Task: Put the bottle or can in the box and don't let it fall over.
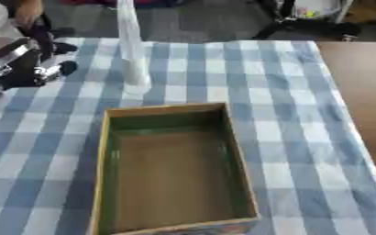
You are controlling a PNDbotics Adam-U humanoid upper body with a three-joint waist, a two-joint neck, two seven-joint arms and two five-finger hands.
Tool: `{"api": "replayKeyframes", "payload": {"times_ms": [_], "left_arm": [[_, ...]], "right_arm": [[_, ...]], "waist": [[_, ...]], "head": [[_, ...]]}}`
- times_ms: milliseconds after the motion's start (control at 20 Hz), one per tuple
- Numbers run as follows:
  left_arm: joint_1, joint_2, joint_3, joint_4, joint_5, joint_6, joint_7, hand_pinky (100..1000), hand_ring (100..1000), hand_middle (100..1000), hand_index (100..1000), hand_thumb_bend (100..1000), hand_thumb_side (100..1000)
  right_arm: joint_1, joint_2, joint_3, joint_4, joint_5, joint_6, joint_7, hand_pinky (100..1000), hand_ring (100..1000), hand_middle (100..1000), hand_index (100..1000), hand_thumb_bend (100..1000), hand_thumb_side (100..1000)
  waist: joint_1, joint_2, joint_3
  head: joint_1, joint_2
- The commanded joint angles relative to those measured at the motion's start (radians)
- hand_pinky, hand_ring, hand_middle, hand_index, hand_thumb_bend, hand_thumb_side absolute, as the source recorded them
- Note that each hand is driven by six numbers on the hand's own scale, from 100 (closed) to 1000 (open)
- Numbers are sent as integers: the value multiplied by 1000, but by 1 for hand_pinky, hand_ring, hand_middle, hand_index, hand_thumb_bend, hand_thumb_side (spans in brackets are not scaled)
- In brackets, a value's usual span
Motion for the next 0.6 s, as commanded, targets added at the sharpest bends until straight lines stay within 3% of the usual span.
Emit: {"api": "replayKeyframes", "payload": {"times_ms": [50,600], "left_arm": [[-40,11,-1,16,-25,5,4,1000,908,993,1000,441,533],[-99,-17,0,78,-83,3,27,1000,911,991,1000,452,523]], "right_arm": [[-8,-28,-1,-9,-8,-3,5,850,984,1000,1000,100,618],[-16,-24,6,-9,-4,-4,12,850,983,1000,1000,100,621]], "waist": [[0,-17,-5],[-2,-3,-20]], "head": [[10,-20],[17,-38]]}}
